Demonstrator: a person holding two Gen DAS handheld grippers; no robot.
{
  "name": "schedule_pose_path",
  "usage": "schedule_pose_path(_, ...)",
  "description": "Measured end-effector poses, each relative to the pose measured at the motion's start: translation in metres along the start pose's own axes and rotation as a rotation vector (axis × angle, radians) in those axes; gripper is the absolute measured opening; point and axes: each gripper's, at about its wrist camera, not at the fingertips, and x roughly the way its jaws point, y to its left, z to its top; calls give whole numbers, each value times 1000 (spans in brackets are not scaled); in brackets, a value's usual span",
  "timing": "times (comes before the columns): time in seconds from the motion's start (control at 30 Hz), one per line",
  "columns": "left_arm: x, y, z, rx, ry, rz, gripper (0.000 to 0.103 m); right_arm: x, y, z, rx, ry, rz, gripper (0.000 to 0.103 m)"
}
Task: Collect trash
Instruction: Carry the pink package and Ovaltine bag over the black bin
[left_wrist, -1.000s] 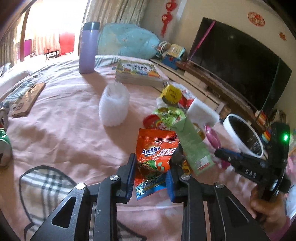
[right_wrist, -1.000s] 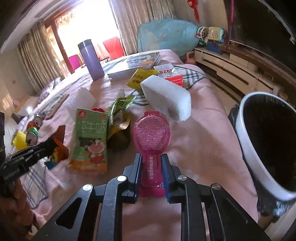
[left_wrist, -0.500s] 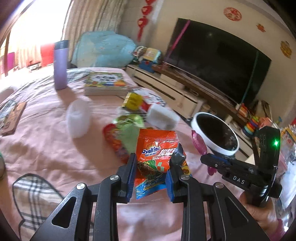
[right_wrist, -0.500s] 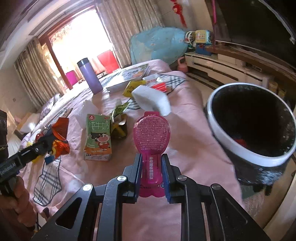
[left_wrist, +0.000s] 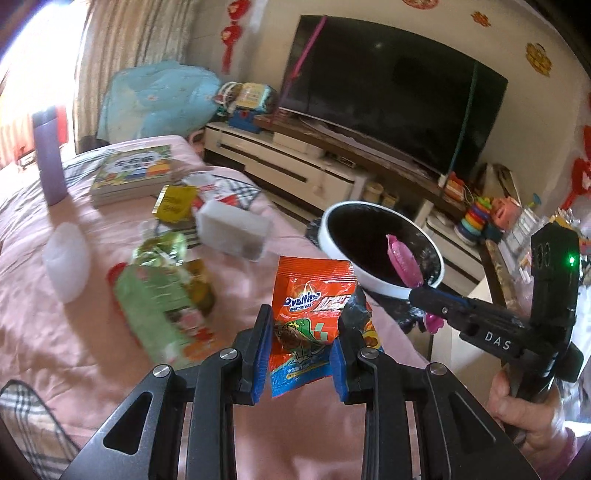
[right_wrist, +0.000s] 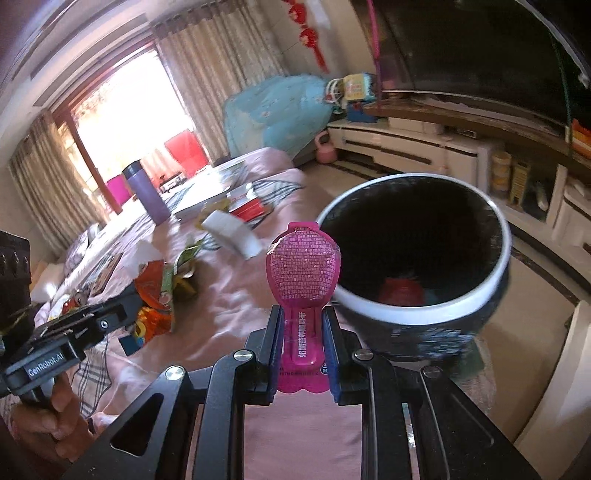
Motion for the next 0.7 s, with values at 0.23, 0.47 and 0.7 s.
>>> schedule_pose_path(0.23, 29, -20, 20, 44, 13, -12, 27, -8, -27, 6, 38, -18, -25, 20)
schedule_pose_path(0.47, 63, -39, 39, 78, 25, -25, 27, -9, -50, 14, 65, -23, -44, 20)
schedule_pose_path(0.7, 101, -54, 62, 96, 53, -30, 27, -7, -69, 25, 79, -24, -69, 20)
